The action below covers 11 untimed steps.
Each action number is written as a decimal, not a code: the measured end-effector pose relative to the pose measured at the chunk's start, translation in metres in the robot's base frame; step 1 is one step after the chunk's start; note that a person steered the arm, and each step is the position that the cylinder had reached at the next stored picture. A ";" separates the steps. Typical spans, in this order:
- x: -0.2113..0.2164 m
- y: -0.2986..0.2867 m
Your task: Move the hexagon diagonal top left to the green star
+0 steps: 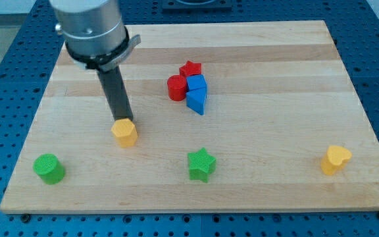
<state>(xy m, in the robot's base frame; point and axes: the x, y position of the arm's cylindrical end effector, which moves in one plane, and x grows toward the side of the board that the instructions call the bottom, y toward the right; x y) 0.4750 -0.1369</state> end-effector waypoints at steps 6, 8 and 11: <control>0.045 -0.004; 0.045 0.045; 0.095 0.069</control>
